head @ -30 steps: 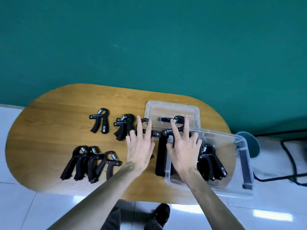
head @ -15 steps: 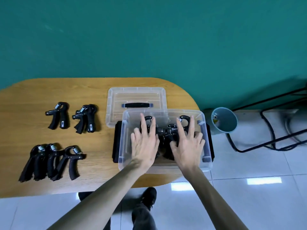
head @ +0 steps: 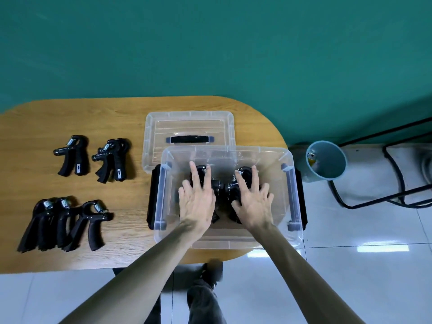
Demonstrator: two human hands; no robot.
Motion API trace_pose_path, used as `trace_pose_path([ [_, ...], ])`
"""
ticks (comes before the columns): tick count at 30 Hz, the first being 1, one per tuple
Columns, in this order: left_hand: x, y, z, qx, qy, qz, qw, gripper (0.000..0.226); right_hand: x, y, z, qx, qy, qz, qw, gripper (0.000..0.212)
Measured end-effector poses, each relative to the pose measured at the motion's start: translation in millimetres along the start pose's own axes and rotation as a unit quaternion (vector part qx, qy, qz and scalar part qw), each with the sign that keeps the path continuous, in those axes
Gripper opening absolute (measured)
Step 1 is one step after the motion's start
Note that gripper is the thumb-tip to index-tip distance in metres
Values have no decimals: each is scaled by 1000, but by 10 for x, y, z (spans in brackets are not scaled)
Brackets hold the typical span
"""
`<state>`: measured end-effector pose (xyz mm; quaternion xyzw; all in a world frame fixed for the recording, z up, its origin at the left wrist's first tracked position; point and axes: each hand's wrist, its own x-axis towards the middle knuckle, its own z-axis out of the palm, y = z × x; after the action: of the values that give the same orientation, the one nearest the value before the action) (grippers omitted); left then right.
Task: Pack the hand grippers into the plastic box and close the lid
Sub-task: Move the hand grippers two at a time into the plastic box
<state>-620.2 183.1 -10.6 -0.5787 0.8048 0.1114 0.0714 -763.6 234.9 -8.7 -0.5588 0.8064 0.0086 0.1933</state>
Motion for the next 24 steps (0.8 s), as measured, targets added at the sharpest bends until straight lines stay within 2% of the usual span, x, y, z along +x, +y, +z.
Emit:
trace_pose_path([
  [3,24,-10,87,9,-29,-7,1000,73,53,8,33,-6,-18,-11,1000,81],
  [12,80,9,139,15,-47,-20,999,77,94,24,121,4,-33,-19,999,83],
  [16,61,-3,129,-11,-43,-17,999,70,94,30,118,-12,-34,-9,999,81],
  [20,4,-61,-60,-47,-15,1,999,64,2,-68,-64,-34,88,-25,995,67],
  [24,-29,-294,-387,-64,71,83,992,54,-116,-323,-273,-29,159,-57,985,60],
])
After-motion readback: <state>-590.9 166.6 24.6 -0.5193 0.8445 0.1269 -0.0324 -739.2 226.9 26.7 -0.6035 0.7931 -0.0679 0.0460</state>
